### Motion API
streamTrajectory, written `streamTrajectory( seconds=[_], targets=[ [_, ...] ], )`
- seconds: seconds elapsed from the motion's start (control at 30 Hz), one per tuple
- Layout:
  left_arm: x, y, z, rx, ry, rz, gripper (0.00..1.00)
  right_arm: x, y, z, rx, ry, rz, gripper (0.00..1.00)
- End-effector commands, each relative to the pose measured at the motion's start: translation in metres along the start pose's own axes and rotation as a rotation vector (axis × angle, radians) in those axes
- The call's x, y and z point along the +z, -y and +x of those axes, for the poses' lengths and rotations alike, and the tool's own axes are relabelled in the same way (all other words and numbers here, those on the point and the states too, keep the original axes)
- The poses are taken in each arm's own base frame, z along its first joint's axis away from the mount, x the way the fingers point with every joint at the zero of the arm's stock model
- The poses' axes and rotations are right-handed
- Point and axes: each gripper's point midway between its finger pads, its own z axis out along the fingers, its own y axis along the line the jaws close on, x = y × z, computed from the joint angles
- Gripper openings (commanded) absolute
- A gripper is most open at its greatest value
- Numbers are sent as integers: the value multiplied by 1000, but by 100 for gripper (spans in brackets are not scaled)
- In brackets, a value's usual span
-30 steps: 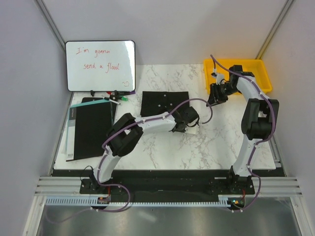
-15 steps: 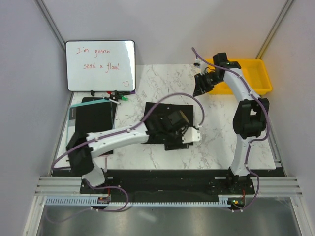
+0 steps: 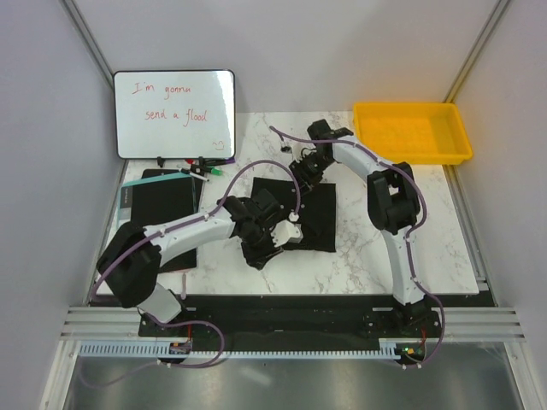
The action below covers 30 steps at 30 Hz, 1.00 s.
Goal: Fold and stack the long sleeve shirts
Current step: Fold the shirt
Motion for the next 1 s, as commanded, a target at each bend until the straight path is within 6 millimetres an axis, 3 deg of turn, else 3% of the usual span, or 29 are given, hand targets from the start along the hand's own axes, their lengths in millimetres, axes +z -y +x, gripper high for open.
streamTrajectory(
  seconds=[0.0,0.03,0.07,0.13,0.17,0.2,0.23,0.27,0.3,0.33,0.37,0.4,0.43,0.47,0.5,0.53,0.57,0.6,0.63,0.67,0.77,0.8,0.9,0.97],
  targets=[
    [10,-24,-6,-145,53,22,40,-24,-13,40,9,-48,1,33],
    [16,-39,-7,-190,60,11,41,-28,-17,50,17,-56,0,34],
    [19,-46,-8,-220,68,15,41,-28,-24,77,59,-98,-17,34],
    [29,-72,-5,-322,70,-1,41,-46,-41,86,61,-81,-14,34],
    [35,-84,-10,-342,87,-12,41,-45,-52,111,112,-114,-43,35],
    [38,-97,-11,-378,88,-37,41,-54,-72,110,112,-87,-82,35],
    [30,-122,-27,-392,132,-76,41,-55,-85,118,128,-87,-112,36],
    [44,-138,-26,-425,108,-77,41,-48,-110,138,153,-122,-178,37],
    [43,-152,-34,-461,129,-88,42,-54,-132,138,135,-109,-222,39],
    [24,-185,-64,-469,217,-128,43,-54,-159,134,143,-80,-315,40],
    [30,-202,-69,-499,220,-132,45,-48,-186,141,130,-108,-373,42],
    [26,-215,-79,-527,248,-134,47,-50,-197,132,102,-80,-389,42],
    [-1,-242,-106,-512,337,-168,47,-51,-203,129,108,-74,-403,42],
    [-9,-251,-113,-514,359,-170,49,-56,-196,114,95,-41,-383,43],
    [-10,-252,-111,-545,337,-154,50,-59,-186,110,108,-38,-359,43],
    [-22,-259,-112,-560,365,-155,51,-65,-175,105,103,-23,-338,43],
    [-26,-255,-109,-580,373,-132,52,-82,-144,87,75,41,-263,43],
    [-39,-247,-109,-597,395,-120,52,-86,-128,86,101,36,-247,43],
    [-31,-237,-92,-634,364,-98,52,-93,-112,80,103,53,-214,43],
    [-32,-230,-87,-650,362,-88,53,-111,-80,65,82,89,-118,43],
    [-35,-197,-81,-702,397,22,55,-122,-25,57,69,92,2,42],
    [-38,-190,-81,-717,404,40,56,-117,-2,70,78,27,67,42],
    [-42,-174,-76,-722,417,59,60,-124,34,91,87,-45,164,39],
    [-46,-166,-74,-744,423,68,62,-123,36,108,97,-92,171,38]
  ],
)
